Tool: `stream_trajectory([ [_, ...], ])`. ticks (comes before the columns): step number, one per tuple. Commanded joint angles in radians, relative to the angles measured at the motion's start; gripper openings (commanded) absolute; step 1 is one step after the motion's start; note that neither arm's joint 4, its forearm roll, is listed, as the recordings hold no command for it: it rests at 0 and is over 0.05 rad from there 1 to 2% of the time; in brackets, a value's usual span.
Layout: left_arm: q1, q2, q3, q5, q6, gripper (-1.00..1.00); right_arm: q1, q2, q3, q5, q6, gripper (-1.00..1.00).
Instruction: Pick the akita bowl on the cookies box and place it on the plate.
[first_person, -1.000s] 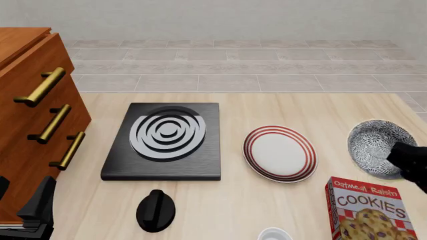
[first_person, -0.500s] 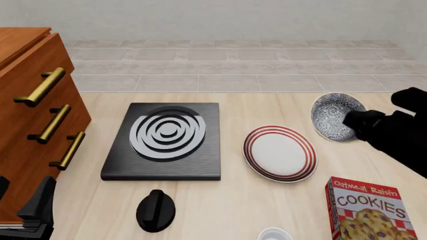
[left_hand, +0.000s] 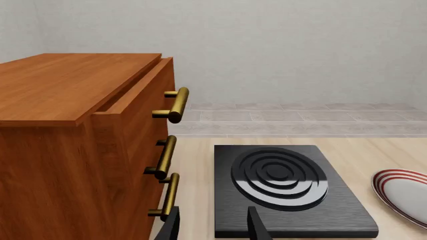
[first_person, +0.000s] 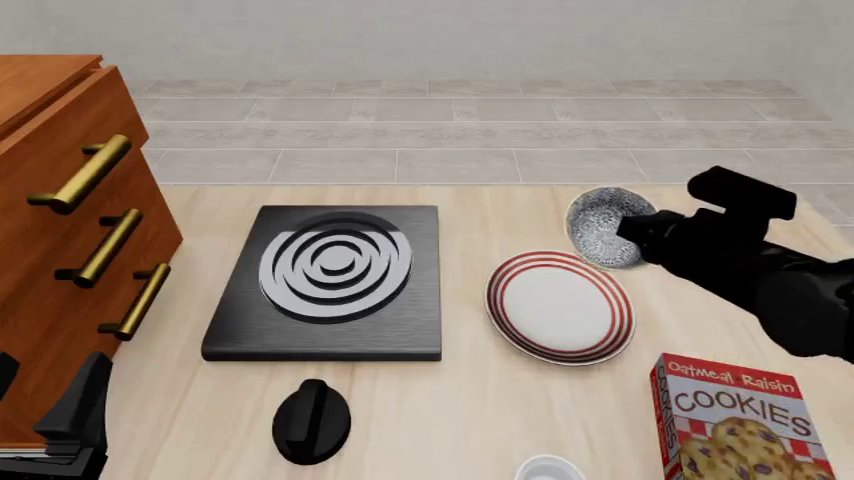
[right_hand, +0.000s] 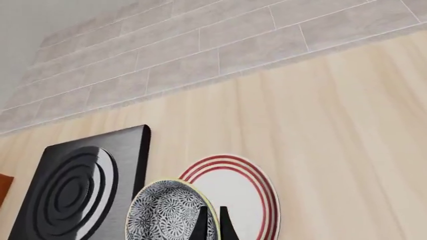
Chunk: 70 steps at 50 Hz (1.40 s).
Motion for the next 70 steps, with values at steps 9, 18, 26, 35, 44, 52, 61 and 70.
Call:
stream_trajectory([
  [9,0.0,0.0,0.0,0.0,0.0,1.0,0.004,0.14,-0.048,-0.047,0.0,-1.0],
  [18,0.0,0.0,0.0,0.0,0.0,1.0,0.021,0.199,-0.062,-0.063,0.01,-1.0],
  [26,0.0,0.0,0.0,0.0,0.0,1.0,0.021,0.246,-0.077,-0.066,0.012,-1.0],
  [35,0.0,0.0,0.0,0.0,0.0,1.0,0.027,0.279,-0.068,-0.083,0.029,-1.0],
  [44,0.0,0.0,0.0,0.0,0.0,1.0,0.035,0.3,-0.049,-0.108,0.042,-1.0],
  [52,0.0,0.0,0.0,0.0,0.0,1.0,0.037,0.321,-0.036,-0.126,0.051,-1.0],
  [61,0.0,0.0,0.0,0.0,0.0,1.0,0.026,0.342,-0.029,-0.137,0.049,-1.0],
  [70,0.0,0.0,0.0,0.0,0.0,1.0,0.014,0.356,-0.038,-0.131,0.043,-1.0],
])
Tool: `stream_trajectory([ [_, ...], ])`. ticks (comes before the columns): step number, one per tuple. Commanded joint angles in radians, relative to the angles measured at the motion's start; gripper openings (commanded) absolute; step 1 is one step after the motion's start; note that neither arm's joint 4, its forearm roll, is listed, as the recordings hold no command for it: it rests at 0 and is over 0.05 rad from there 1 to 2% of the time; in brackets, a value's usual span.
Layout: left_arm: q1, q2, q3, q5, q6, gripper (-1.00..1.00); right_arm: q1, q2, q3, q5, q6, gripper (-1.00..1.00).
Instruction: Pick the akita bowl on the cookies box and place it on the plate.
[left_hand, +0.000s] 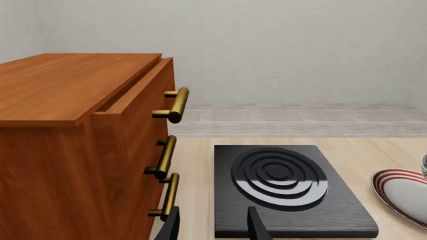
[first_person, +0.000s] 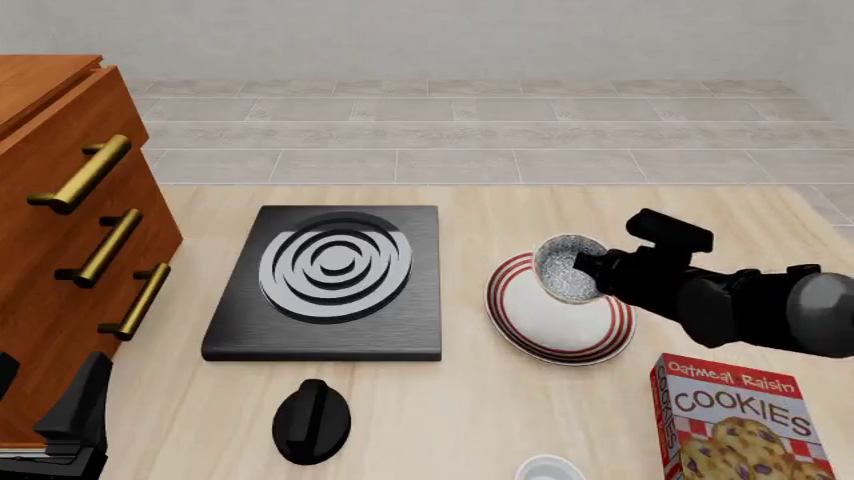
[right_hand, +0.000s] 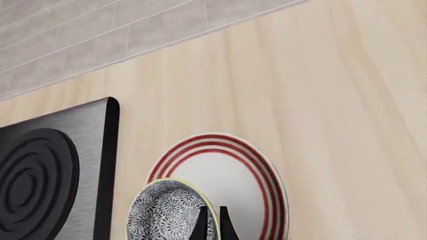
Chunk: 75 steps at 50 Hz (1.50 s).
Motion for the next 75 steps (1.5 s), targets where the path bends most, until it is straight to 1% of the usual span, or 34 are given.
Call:
stream_trajectory([
  [1,0.0,0.0,0.0,0.0,0.0,1.0,-0.01,0.018,-0.007,-0.004,0.006,-1.0],
  [27,0.0,0.0,0.0,0.0,0.0,1.0,-0.032,0.08,-0.039,-0.009,-0.003,-1.0],
  [32,0.0,0.0,0.0,0.0,0.0,1.0,-0.033,0.087,-0.038,-0.014,-0.001,-1.0],
  [33,0.0,0.0,0.0,0.0,0.0,1.0,-0.034,0.092,-0.037,-0.02,0.006,-1.0],
  [59,0.0,0.0,0.0,0.0,0.0,1.0,-0.05,0.132,-0.052,-0.021,-0.009,-1.0],
  [75,0.0,0.0,0.0,0.0,0.0,1.0,-0.051,0.149,-0.046,-0.039,-0.002,-1.0],
])
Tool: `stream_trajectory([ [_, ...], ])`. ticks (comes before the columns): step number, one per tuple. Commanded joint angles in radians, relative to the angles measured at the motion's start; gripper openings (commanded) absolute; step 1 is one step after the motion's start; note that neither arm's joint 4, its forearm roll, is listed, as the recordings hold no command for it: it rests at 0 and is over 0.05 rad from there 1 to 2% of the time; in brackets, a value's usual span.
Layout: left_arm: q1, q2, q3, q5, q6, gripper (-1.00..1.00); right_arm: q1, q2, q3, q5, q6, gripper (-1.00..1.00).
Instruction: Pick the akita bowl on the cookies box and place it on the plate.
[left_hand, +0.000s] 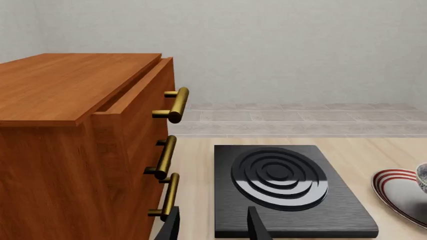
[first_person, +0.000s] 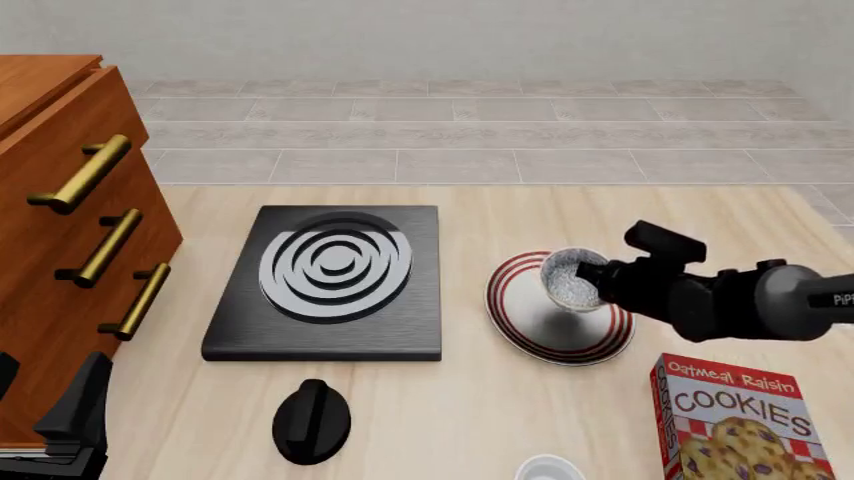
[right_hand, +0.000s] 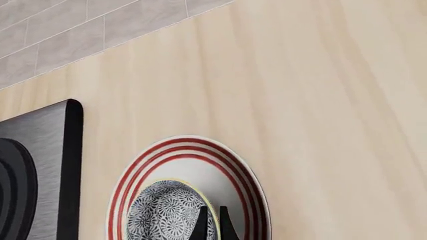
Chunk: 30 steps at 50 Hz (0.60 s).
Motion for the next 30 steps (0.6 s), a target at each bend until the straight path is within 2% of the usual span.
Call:
stream_trajectory([
  [1,0.0,0.0,0.0,0.0,0.0,1.0,0.0,0.007,-0.002,-0.01,0.007,-1.0],
  [30,0.0,0.0,0.0,0.0,0.0,1.0,0.009,0.032,0.01,-0.035,0.018,-1.0],
])
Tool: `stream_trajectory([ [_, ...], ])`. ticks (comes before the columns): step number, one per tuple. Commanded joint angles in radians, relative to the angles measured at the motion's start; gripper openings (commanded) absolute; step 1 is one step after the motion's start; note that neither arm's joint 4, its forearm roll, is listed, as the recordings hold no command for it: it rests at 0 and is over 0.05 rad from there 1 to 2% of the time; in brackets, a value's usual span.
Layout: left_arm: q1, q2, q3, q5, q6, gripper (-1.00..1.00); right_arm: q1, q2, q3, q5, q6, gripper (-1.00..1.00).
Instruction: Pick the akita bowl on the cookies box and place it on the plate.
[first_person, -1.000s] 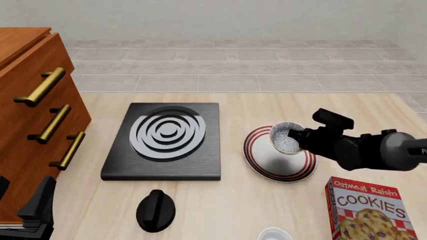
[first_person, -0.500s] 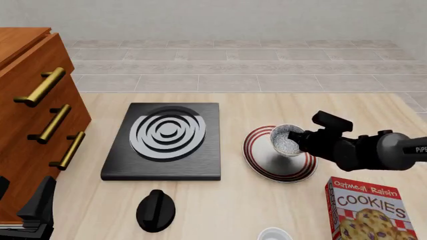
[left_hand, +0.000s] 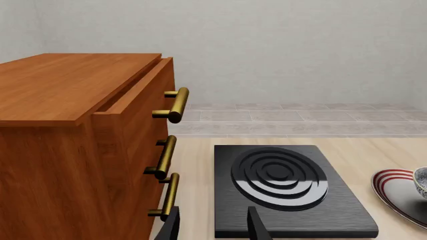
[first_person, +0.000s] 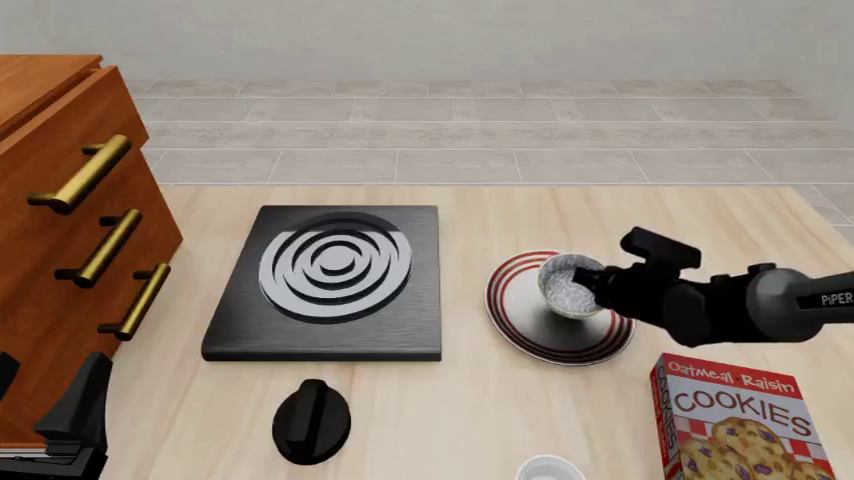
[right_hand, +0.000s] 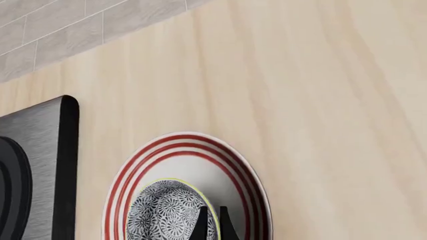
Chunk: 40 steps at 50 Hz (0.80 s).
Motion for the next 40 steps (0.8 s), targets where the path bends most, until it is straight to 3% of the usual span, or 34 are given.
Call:
stream_trajectory([
  [1,0.0,0.0,0.0,0.0,0.0,1.0,0.002,0.003,0.002,-0.011,0.009,-1.0],
  [40,0.0,0.0,0.0,0.0,0.0,1.0,0.009,0.021,0.022,-0.048,0.039,-1.0],
])
